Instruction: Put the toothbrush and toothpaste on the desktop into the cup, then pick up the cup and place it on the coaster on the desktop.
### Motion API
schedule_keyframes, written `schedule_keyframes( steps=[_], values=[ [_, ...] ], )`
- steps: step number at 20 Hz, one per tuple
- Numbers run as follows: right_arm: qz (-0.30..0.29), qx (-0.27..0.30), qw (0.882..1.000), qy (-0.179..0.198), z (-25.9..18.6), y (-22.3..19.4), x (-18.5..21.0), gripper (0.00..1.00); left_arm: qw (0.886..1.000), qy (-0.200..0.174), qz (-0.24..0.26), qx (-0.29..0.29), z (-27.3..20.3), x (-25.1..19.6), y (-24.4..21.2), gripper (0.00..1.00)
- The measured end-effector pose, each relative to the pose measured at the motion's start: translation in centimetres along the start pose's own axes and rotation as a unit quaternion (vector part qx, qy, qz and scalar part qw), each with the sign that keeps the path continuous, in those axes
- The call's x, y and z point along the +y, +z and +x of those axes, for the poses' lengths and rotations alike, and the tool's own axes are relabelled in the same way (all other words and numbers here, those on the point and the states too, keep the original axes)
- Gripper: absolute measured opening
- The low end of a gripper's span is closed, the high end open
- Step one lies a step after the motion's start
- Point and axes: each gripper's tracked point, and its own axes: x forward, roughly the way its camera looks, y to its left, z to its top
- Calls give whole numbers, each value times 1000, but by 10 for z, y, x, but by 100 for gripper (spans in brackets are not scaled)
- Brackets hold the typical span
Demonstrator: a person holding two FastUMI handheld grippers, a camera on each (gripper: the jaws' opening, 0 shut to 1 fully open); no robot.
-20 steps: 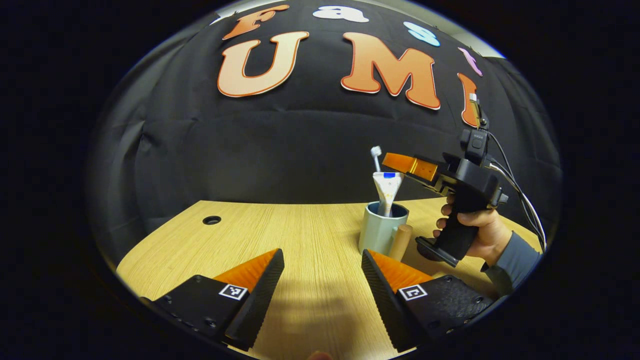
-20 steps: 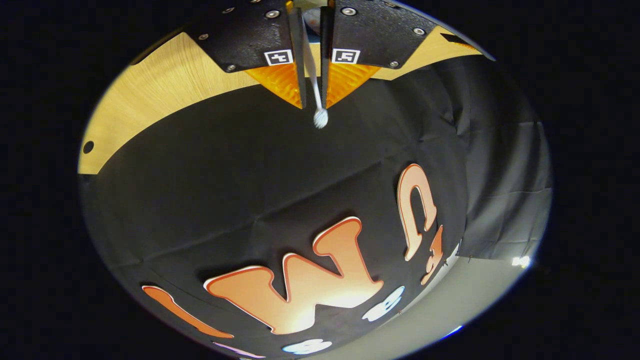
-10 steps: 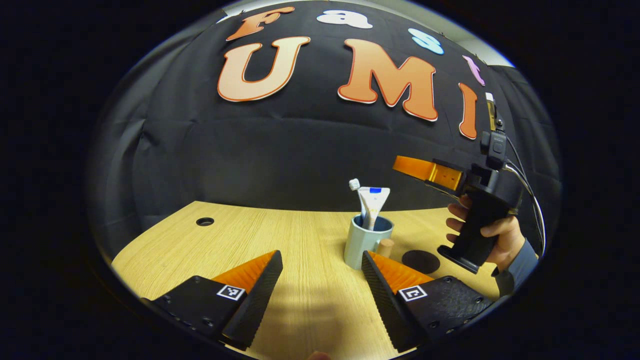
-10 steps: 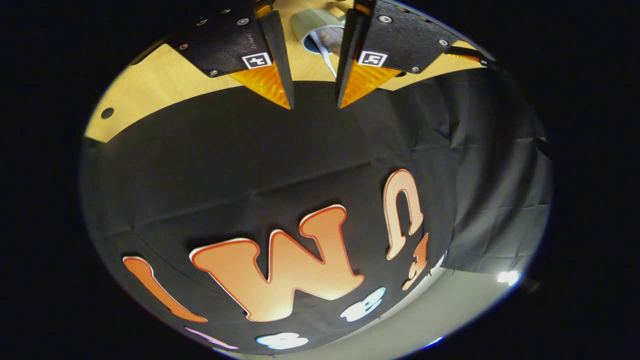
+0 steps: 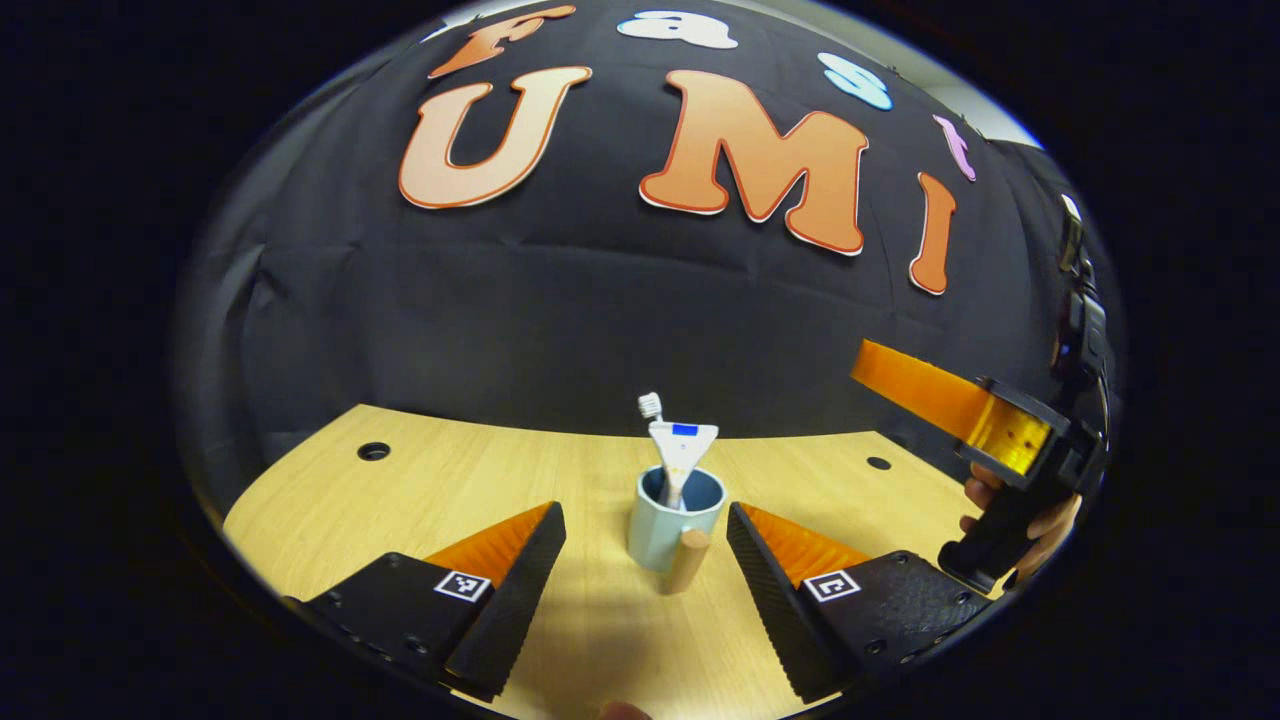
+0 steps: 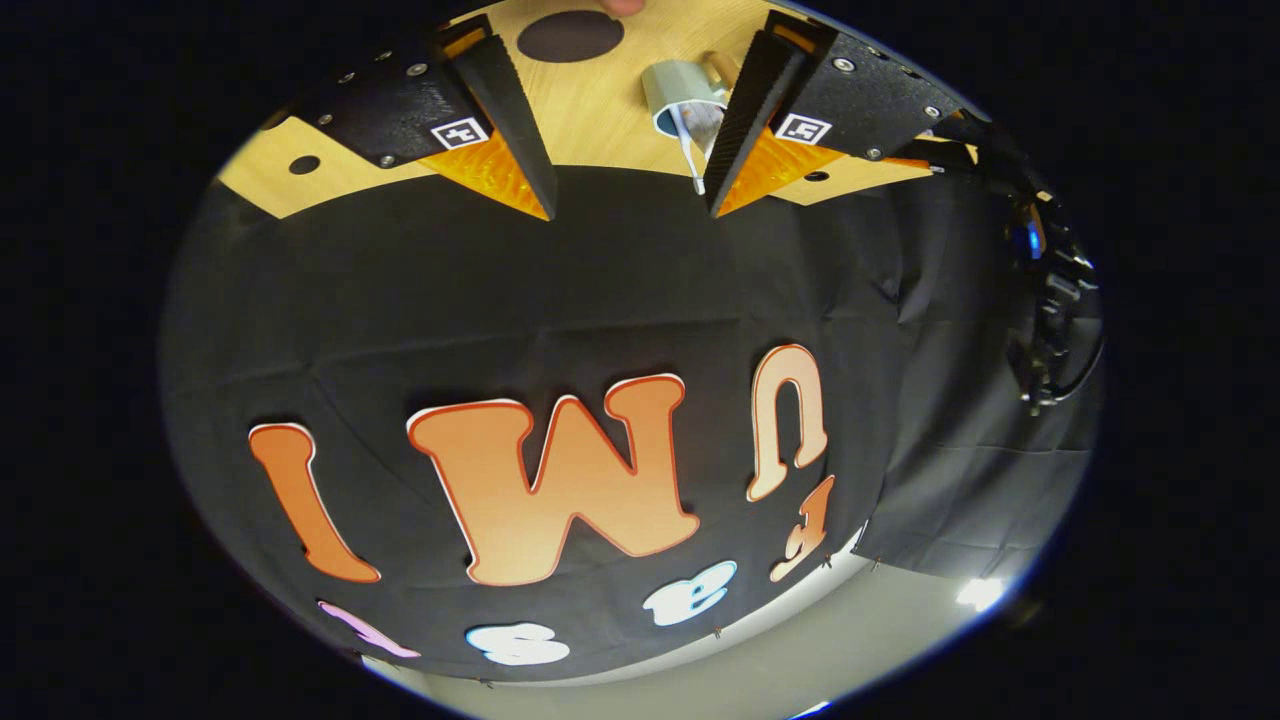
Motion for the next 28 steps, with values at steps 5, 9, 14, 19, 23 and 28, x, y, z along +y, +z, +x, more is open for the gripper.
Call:
schedule_keyframes(
  steps=[5,9,14,19,23,28],
  values=[
    [-28,-2,999,-17,-42,24,-19,90,997,-24,36,65,27,-34,12,97],
    [-66,-5,997,-26,-77,44,-36,90,986,-18,23,163,59,-40,-10,98],
    [-98,-16,994,-51,-116,61,-64,91,961,12,42,273,86,-33,-44,98],
    [-82,-5,995,-58,-151,51,-86,92,934,27,65,350,90,-29,-71,98],
    [-75,6,995,-62,-173,39,-100,92,916,32,71,394,90,-27,-87,97],
    [-68,3,996,-65,-190,36,-105,92,909,57,85,404,94,-15,-89,71]
  ],
)
